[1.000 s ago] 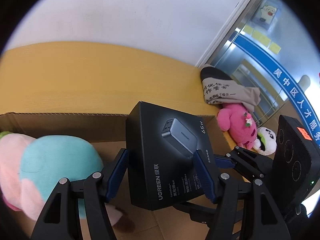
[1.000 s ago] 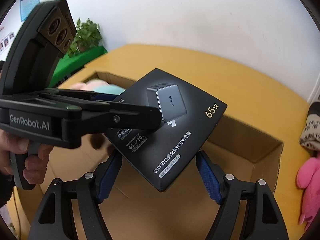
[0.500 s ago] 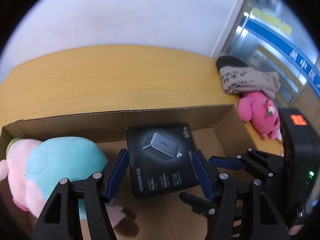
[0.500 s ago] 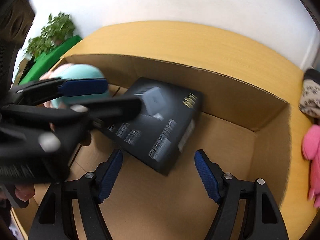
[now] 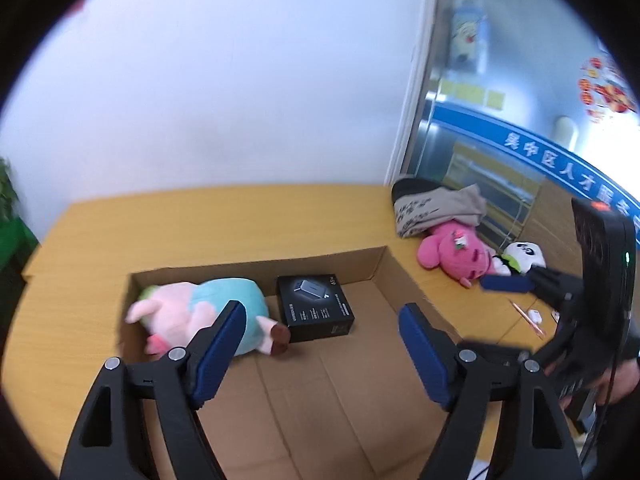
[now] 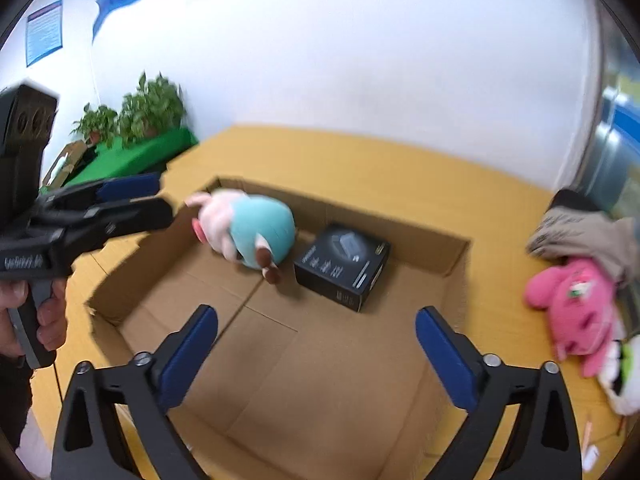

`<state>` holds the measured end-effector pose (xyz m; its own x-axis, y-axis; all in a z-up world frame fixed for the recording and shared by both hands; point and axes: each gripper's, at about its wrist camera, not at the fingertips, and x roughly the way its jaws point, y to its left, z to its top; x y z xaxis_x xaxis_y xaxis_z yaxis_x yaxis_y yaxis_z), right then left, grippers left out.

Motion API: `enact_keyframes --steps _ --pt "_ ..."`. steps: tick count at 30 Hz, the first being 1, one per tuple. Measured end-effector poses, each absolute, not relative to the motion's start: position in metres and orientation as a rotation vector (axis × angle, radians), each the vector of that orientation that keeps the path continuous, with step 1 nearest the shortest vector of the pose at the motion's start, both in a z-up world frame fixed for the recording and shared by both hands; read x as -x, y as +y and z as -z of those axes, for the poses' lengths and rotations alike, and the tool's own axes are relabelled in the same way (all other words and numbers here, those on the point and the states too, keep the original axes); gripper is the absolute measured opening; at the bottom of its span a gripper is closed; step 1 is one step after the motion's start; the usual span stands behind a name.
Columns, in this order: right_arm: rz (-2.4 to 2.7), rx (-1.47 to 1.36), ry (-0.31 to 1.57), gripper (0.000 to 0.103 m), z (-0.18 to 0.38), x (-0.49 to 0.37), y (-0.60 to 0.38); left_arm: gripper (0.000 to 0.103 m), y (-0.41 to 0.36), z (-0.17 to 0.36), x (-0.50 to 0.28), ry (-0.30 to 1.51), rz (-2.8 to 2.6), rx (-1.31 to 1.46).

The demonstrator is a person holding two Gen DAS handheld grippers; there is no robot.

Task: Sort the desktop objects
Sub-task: 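Move both tools back toward the black sunglasses on the table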

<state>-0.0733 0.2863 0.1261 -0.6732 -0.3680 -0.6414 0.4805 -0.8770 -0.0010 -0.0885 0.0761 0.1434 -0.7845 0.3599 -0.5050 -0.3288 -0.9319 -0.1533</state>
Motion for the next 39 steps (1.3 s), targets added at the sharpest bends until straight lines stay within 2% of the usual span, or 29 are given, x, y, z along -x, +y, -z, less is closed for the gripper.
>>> enact_keyframes --steps 5,6,7,8,9,10,11,12,13,14,15,16,17,18,19,22,30,37,39 --pt "2.585 -0.796 0.231 0.099 -0.144 0.013 0.287 0.078 0.071 -0.144 0.028 -0.126 -2.682 0.766" --pt "2.587 -0.782 0.222 0.093 -0.144 0.005 0.288 0.076 0.071 -0.142 0.019 -0.127 -2.684 0.778" --pt "2.585 -0.772 0.208 0.083 -0.145 -0.005 0.290 0.061 0.071 -0.140 0.011 -0.131 -2.681 0.782" --pt "2.582 -0.771 0.201 0.077 -0.143 -0.010 0.290 0.039 0.072 -0.138 0.005 -0.143 -2.669 0.785" --pt "2.576 -0.773 0.195 0.062 -0.143 -0.016 0.291 0.029 0.072 -0.136 0.000 -0.160 -2.655 0.792" --pt "2.566 -0.775 0.190 0.046 -0.142 -0.021 0.292 0.020 0.071 -0.134 -0.006 -0.182 -2.640 0.801" --pt "2.553 -0.786 0.184 0.041 -0.141 -0.026 0.293 0.020 0.072 -0.132 -0.010 -0.196 -2.629 0.808" --pt "2.540 -0.800 0.181 0.040 -0.141 -0.030 0.295 0.020 0.073 -0.131 -0.016 -0.197 -2.630 0.807" --pt "2.531 -0.810 0.181 0.040 -0.140 -0.034 0.296 0.022 0.075 -0.131 -0.022 -0.203 -2.639 0.799" --pt "2.530 -0.813 0.182 0.040 -0.140 -0.039 0.298 0.035 0.076 -0.131 -0.027 -0.216 -2.647 0.794" --pt "2.530 -0.813 0.188 0.048 -0.139 -0.044 0.300 0.048 0.076 -0.130 -0.030 -0.230 -2.653 0.799" --pt "2.525 -0.813 0.199 0.069 -0.139 -0.051 0.302 0.078 0.076 -0.128 -0.033 -0.245 -2.660 0.804" --pt "2.522 -0.806 0.206 0.081 -0.138 -0.059 0.306 0.083 0.076 -0.126 -0.038 -0.265 -2.667 0.800" --pt "2.519 -0.795 0.208 0.096 -0.138 -0.064 0.309 0.083 0.075 -0.124 -0.042 -0.278 -2.667 0.799" --pt "2.511 -0.773 0.214 0.098 -0.136 -0.075 0.315 0.083 0.076 -0.120 -0.047 -0.288 -2.655 0.814" --pt "2.457 -0.794 0.233 0.098 -0.119 -0.095 0.326 0.083 0.079 -0.099 -0.058 -0.312 -2.623 0.876" --pt "2.172 -1.118 0.245 0.097 0.002 -0.117 0.316 0.083 0.095 -0.017 -0.065 -0.473 -2.401 1.126" --pt "2.211 -1.251 0.101 0.090 0.054 -0.092 0.317 0.083 0.102 0.010 -0.067 -0.524 -2.360 1.202" --pt "2.198 -1.275 0.111 0.086 0.065 -0.091 0.310 0.083 0.103 0.016 -0.067 -0.537 -2.347 1.216"
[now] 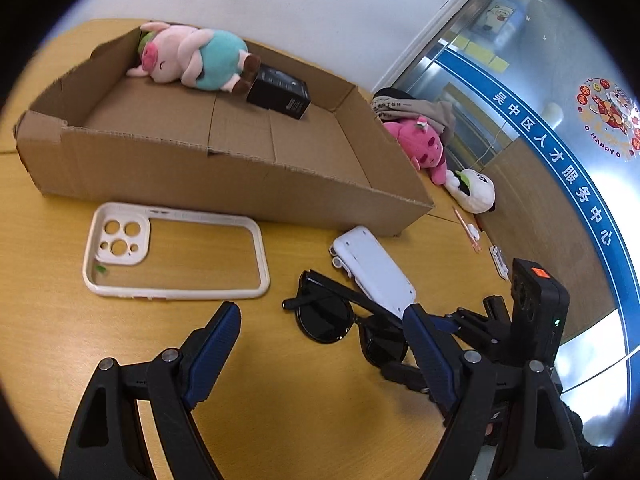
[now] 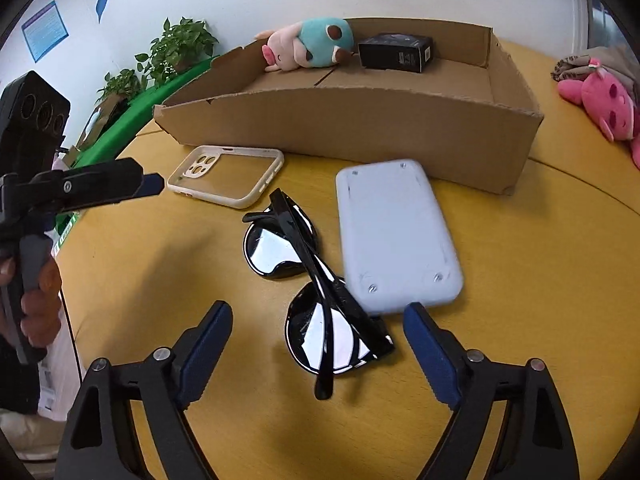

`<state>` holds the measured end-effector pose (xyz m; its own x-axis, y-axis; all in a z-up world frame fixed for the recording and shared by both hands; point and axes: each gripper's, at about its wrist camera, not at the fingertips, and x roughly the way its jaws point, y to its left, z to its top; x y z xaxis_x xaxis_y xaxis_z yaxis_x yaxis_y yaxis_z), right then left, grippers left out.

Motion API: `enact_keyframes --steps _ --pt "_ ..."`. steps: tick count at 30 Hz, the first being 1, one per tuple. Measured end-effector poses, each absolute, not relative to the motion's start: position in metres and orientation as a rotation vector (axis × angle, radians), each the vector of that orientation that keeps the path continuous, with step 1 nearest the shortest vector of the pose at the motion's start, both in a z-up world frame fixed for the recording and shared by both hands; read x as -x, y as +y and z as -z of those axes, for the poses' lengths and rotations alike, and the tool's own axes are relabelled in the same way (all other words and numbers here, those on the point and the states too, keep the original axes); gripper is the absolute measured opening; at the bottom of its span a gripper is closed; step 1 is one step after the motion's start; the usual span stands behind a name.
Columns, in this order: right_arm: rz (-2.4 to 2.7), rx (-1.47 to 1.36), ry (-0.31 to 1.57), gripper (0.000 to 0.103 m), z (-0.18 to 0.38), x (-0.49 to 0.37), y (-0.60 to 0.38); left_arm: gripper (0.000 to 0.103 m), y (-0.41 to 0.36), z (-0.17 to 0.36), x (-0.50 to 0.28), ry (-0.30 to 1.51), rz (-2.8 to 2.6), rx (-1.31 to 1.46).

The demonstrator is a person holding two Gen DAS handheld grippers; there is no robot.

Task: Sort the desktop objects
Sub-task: 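Close the right tool on the sunglasses' temple arm and lift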

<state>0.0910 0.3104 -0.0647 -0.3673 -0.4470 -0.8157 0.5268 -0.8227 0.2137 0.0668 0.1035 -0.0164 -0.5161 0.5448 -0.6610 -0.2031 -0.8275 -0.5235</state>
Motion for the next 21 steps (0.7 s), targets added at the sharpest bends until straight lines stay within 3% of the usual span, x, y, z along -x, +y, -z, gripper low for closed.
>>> enact_keyframes --steps 3,5,6,10,16,18,20,21 --pt "2.230 -1.267 0.207 0.079 0.075 -0.100 0.297 0.083 0.108 0.028 -0.065 -0.572 -2.297 1.249" --pt "2.274 -1.256 0.272 0.058 0.076 -0.107 0.290 0.082 0.113 0.038 -0.062 -0.599 -2.261 1.276" --pt "2.290 -1.253 0.269 0.041 0.076 -0.108 0.289 0.082 0.117 0.043 -0.061 -0.608 -2.244 1.287" --pt "2.333 -1.256 0.205 0.024 0.077 -0.109 0.293 0.080 0.131 0.061 -0.057 -0.666 -2.159 1.321" --pt "2.320 -1.267 0.055 0.022 0.071 -0.115 0.304 0.078 0.141 0.072 -0.052 -0.777 -2.071 1.295" --pt "2.312 -1.265 0.032 0.021 0.070 -0.118 0.305 0.068 0.144 0.074 -0.051 -0.790 -2.062 1.301" --pt "2.300 -1.257 0.013 0.021 0.068 -0.121 0.302 0.043 0.147 0.079 -0.050 -0.814 -2.043 1.330" --pt "2.297 -1.250 0.012 0.021 0.066 -0.123 0.300 0.040 0.148 0.081 -0.049 -0.819 -2.036 1.341"
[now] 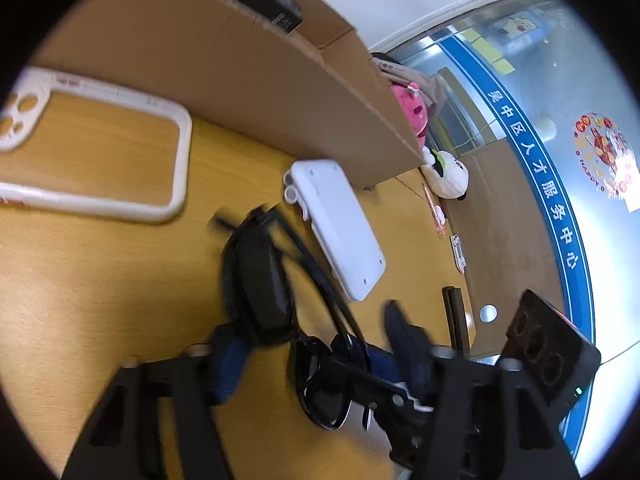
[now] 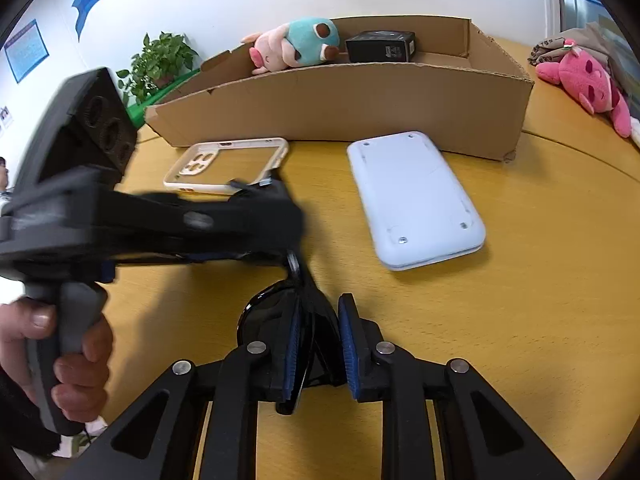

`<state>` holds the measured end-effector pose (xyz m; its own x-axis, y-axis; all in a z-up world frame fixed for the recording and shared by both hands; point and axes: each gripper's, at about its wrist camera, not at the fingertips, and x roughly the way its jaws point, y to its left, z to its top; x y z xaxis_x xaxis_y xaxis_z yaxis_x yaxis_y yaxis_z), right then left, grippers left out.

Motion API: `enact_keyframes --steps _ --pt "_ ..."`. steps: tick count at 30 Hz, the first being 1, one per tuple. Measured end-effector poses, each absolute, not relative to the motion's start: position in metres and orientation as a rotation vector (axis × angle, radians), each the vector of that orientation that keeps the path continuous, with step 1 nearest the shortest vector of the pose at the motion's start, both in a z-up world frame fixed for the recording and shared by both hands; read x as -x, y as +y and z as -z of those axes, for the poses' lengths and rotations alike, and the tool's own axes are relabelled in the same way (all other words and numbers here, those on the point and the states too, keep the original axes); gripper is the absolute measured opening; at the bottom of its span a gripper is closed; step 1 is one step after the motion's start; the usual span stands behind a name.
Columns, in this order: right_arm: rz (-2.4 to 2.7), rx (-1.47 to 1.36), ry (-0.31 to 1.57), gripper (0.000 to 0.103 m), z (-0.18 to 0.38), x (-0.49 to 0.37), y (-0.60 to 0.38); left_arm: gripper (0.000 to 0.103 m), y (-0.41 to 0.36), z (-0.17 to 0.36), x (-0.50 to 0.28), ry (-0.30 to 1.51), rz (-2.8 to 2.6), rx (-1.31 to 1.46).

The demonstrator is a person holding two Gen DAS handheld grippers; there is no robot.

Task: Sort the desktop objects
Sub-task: 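Close the right tool on the sunglasses' temple arm and lift, then carry the sunglasses in the right tool over the cardboard box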

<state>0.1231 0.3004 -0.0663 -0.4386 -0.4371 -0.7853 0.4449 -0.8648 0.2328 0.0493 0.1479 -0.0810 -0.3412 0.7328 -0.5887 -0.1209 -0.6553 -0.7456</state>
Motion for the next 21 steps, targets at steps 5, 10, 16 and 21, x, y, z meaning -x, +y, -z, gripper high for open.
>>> enact_keyframes --steps 5,10,16,21 --pt "2.301 -1.224 0.015 0.019 0.062 -0.128 0.293 0.033 0.146 0.075 -0.053 -0.812 -2.046 1.312" --pt "2.299 -1.192 -0.054 0.017 0.055 -0.130 0.298 0.032 0.146 0.062 -0.052 -0.788 -2.061 1.268" --pt "2.293 -1.108 -0.139 0.017 0.031 -0.127 0.301 0.032 0.145 0.031 -0.048 -0.736 -2.096 1.183" --pt "2.294 -1.050 -0.145 0.016 0.013 -0.115 0.289 0.032 0.134 0.003 -0.039 -0.683 -2.130 1.124"
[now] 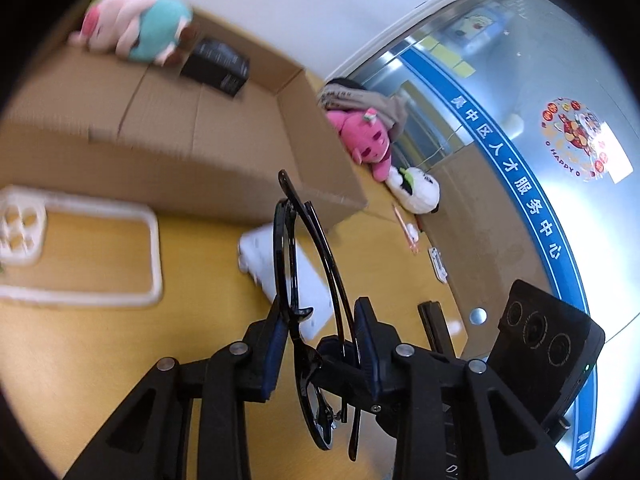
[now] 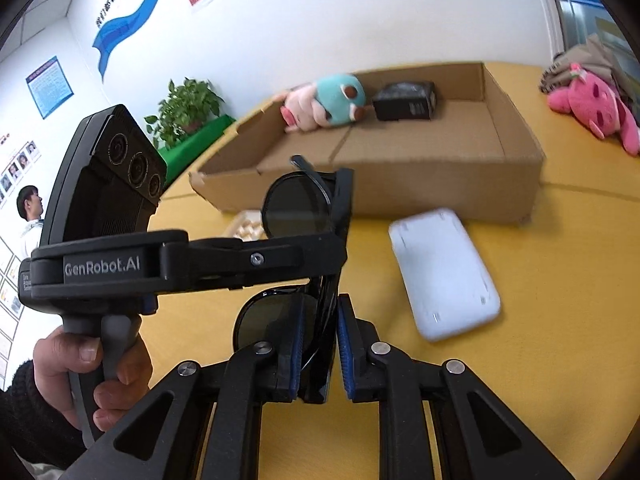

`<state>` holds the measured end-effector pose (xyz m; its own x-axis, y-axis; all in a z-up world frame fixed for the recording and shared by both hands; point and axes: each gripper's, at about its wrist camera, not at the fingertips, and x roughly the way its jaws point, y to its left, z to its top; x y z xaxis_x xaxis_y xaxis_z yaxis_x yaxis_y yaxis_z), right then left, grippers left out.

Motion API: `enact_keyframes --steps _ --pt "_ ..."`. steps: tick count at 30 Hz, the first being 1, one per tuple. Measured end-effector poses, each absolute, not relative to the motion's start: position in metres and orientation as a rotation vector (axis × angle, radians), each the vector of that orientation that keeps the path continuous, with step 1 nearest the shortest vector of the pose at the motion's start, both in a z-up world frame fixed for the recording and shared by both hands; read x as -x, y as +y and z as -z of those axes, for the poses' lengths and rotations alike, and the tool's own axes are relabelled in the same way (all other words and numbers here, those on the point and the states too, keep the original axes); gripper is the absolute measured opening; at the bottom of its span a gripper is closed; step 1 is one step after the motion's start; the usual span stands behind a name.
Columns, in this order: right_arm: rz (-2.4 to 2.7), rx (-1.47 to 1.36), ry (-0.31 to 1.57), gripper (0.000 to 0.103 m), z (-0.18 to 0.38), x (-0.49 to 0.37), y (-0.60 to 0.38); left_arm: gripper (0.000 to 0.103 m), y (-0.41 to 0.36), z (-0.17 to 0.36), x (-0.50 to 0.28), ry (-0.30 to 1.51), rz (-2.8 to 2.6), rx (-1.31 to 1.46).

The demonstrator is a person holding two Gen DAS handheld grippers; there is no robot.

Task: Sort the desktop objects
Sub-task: 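Carry the sunglasses in the right tool over the cardboard box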

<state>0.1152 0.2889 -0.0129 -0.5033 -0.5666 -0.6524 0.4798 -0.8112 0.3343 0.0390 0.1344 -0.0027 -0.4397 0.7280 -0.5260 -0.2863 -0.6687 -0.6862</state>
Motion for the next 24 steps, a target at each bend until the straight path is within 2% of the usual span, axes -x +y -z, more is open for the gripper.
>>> enact_keyframes --steps 15,24 --pt "2.256 -0.893 -0.160 0.013 -0.052 -0.030 0.221 0.031 0.069 -0.072 0.040 -0.593 -2.235 1.032" --pt "2.355 -0.918 -0.205 0.011 -0.060 0.053 0.246 0.031 0.106 -0.068 0.133 -0.547 -2.128 1.064"
